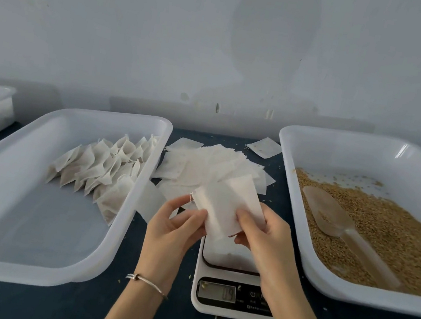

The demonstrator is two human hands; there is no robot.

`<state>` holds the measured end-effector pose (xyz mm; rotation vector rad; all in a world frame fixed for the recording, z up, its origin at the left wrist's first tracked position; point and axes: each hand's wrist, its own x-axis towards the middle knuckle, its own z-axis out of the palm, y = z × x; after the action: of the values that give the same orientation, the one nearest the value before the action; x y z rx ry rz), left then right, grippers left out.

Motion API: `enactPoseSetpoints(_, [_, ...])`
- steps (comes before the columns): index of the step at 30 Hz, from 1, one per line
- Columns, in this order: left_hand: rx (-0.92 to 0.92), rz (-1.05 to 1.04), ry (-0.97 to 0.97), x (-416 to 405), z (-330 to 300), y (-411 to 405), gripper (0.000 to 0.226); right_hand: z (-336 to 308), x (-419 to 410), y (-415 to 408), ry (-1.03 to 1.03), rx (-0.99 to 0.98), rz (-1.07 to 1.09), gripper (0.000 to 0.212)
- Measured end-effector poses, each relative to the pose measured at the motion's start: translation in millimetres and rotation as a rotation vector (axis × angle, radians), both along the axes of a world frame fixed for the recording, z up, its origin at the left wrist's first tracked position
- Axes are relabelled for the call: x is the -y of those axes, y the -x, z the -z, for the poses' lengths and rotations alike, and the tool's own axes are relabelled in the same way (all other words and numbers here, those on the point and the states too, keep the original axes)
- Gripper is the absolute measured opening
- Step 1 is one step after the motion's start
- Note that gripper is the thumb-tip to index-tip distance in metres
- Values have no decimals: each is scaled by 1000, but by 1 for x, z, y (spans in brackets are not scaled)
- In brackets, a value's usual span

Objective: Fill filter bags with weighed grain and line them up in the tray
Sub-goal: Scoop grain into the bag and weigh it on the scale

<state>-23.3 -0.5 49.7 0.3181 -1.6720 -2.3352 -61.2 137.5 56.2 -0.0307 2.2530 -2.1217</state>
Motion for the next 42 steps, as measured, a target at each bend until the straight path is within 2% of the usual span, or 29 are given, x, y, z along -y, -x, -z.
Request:
enactPoseSetpoints(3, [2, -75, 142, -2, 2, -3, 46, 5, -2, -5, -181, -81, -3, 50])
enactPoseSetpoints(5, [-1, -105, 134, -4, 4, -3, 43, 5, -1, -13, -277, -232, -23, 60])
enactPoseSetpoints(8, [-24, -106, 84, -8, 4, -2, 30, 4, 0, -24, -370, -433, -84, 48])
enactPoseSetpoints(10, [-51, -64, 8, -13, 2, -2, 17, 4, 0, -28, -401, -426, -178, 40])
enactPoseSetpoints(13, [-45, 8, -72, -18, 1, -3, 23, 4, -2, -29, -384, -391, -235, 30])
enactPoseSetpoints(16, [-34, 5, -28, -23, 0, -5, 42, 2, -6, -31, -356, -403, -230, 38])
enactPoseSetpoints(18, [-45, 22, -6, -26, -1, -7, 41, 1, -9, -33, -350, -406, -227, 46])
enactPoseSetpoints(23, [-37, 101, 10, -26, -6, -8, 45, -2, -9, -33, -500, -457, -194, 50])
enactPoseSetpoints(26, [-74, 52, 215, -29, -10, -10, 30, -3, -7, -35, -504, -454, -160, 49])
enactPoseSetpoints(29, [-85, -6, 440, -31, -15, -12, 22, -2, -3, -37, -516, -470, -83, 39])
enactPoseSetpoints(32, [-98, -54, 680, -33, -16, -14, 29, -2, -4, -35, -555, -450, 39, 31])
enactPoseSetpoints(35, [-147, -105, 1049, -32, -10, -17, 44, -2, -8, -32, -556, -406, 123, 24])
enactPoseSetpoints(37, [-141, -143, 1203, -35, -10, -19, 45, -2, -9, -32, -587, -400, 149, 24])
enactPoseSetpoints(40, [-187, -188, 1181, -39, -15, -20, 45, -4, -5, -35, -589, -416, 160, 19])
enactPoseSetpoints(42, [-220, -222, 1027, -40, -20, -20, 46, -5, -5, -36, -541, -468, 108, 23])
